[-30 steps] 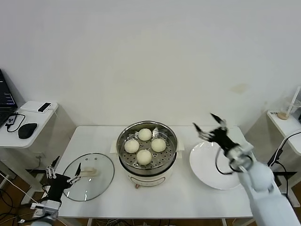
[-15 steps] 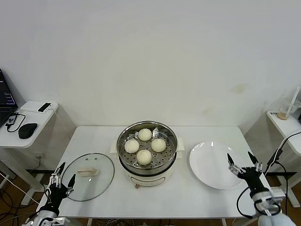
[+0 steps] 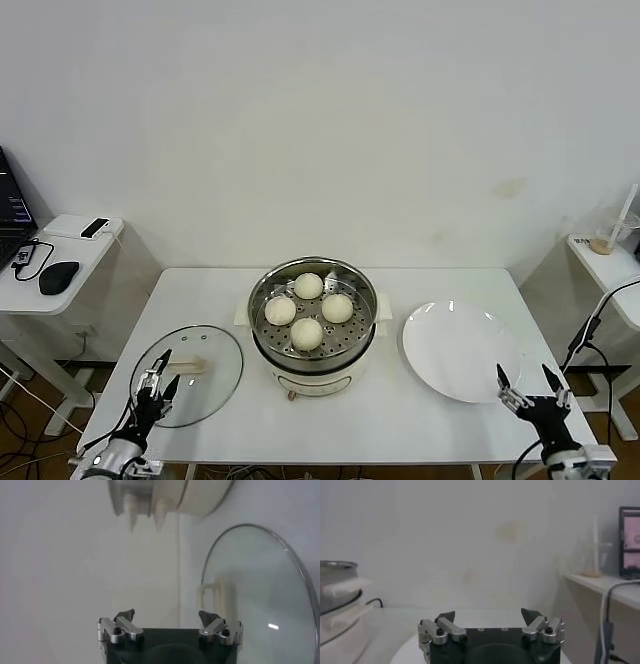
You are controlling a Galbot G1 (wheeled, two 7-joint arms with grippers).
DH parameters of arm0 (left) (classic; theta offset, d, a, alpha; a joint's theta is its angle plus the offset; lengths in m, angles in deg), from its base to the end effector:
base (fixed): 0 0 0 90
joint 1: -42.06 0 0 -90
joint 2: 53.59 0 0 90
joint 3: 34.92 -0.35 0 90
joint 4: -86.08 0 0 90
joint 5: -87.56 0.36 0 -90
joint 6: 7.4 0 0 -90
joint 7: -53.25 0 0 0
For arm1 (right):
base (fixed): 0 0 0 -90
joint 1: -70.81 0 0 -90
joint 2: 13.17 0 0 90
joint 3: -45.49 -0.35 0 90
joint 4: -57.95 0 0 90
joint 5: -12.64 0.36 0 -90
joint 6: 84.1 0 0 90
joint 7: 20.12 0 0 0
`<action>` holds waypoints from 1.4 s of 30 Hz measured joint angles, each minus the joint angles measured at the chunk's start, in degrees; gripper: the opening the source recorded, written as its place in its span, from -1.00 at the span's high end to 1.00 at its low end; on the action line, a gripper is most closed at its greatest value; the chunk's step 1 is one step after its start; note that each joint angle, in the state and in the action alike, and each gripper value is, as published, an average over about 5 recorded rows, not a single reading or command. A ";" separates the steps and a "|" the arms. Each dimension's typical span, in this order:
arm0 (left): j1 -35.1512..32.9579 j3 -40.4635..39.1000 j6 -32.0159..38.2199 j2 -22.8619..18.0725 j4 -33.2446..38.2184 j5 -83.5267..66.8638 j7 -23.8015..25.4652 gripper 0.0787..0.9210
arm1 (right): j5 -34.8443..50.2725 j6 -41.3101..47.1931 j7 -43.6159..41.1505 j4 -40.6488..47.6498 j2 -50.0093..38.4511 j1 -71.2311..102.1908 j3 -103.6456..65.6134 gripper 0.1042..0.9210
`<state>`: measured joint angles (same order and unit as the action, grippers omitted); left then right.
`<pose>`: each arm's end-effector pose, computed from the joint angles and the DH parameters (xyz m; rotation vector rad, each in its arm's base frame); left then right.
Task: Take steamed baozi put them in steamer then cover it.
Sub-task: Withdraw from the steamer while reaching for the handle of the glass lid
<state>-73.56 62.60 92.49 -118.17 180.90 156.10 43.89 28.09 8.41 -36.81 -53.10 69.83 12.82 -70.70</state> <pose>0.2045 0.1797 -0.3960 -0.2938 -2.1227 -2.2449 0.1491 -0.1741 -0.3302 -0.1232 -2.9827 0.0217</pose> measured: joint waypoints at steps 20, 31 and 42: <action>12.65 -5.17 -1.02 0.16 -11.37 2.92 -0.73 -0.77 | -2.19 -0.42 -2.09 -1.15 2.08 3.02 -0.34 -0.76; 14.22 -6.06 -1.20 -0.12 -13.53 2.15 -1.05 -0.20 | -2.80 -0.55 -2.51 -1.47 2.55 3.41 -0.10 -0.76; 13.66 -6.16 -2.31 -0.12 -13.04 -1.23 -3.06 0.56 | -2.48 -0.38 -2.90 -3.56 2.73 4.33 0.27 -0.76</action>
<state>-59.90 56.44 90.18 -118.29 167.87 154.87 40.83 25.62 8.03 -39.71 -56.66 72.56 17.14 -70.43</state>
